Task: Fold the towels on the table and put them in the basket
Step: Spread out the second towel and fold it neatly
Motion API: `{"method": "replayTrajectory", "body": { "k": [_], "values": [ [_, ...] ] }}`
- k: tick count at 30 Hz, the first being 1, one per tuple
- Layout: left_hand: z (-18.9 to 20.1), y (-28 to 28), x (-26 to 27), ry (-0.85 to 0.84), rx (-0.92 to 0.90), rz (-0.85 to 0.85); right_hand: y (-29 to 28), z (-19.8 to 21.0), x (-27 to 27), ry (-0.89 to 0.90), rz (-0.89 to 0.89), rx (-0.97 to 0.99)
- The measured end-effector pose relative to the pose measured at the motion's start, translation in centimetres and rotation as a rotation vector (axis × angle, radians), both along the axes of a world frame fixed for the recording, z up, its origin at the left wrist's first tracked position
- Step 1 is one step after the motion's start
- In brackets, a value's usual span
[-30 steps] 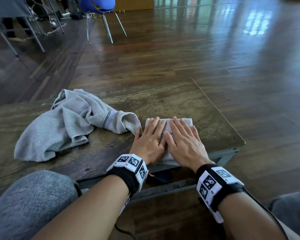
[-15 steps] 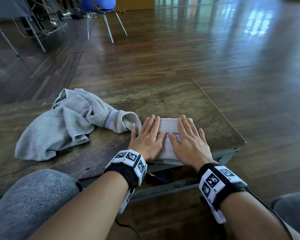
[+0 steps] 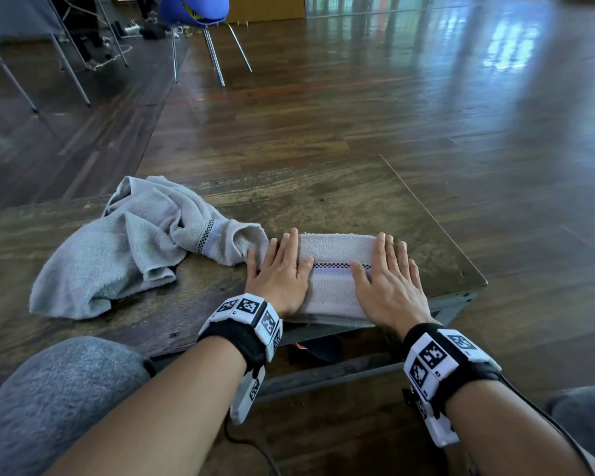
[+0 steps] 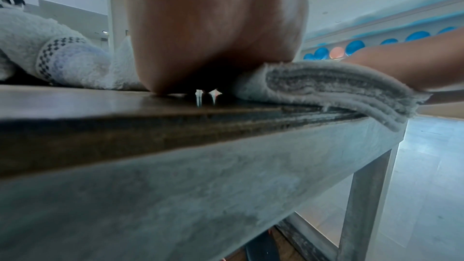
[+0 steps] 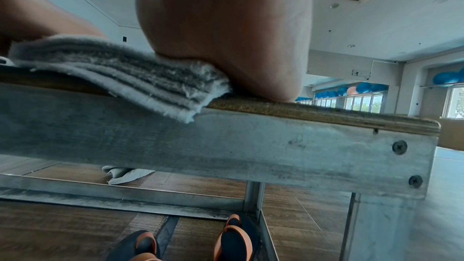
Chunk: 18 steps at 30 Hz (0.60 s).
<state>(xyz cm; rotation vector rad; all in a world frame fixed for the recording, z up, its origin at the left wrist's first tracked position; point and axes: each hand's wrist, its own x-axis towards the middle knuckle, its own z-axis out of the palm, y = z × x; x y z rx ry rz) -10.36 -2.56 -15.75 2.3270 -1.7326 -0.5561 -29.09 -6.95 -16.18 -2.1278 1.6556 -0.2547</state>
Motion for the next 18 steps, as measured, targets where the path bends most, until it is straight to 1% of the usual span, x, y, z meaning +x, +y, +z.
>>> {"method": "replayTrajectory", "body": {
  "k": [3, 6, 8, 11, 13, 15, 18],
  "values": [
    [-0.2, 0.0, 0.0, 0.021, -0.057, 0.049, 0.0, 0.0, 0.1, -0.001, -0.004, 0.001],
    [0.0, 0.0, -0.4, 0.017, -0.103, 0.063, -0.1, -0.2, 0.1, 0.009, -0.007, -0.013],
    [0.3, 0.3, -0.9, -0.053, -0.187, 0.066, -0.2, -0.4, 0.1, 0.013, -0.011, -0.022],
    [0.5, 0.9, -1.5, -0.232, -0.337, 0.103, -0.3, -0.5, 0.1, 0.015, -0.012, -0.028],
    [0.7, 1.1, -1.5, -0.275, -0.357, 0.124, -0.3, -0.6, 0.1, 0.011, -0.014, -0.026],
    [0.7, 1.1, -1.3, -0.278, -0.356, 0.120, -0.3, -0.6, 0.1, 0.010, -0.015, -0.018],
    [0.7, 1.0, -1.0, -0.188, -0.341, 0.124, -0.3, -0.4, 0.1, 0.012, -0.010, -0.010]
  ]
}}
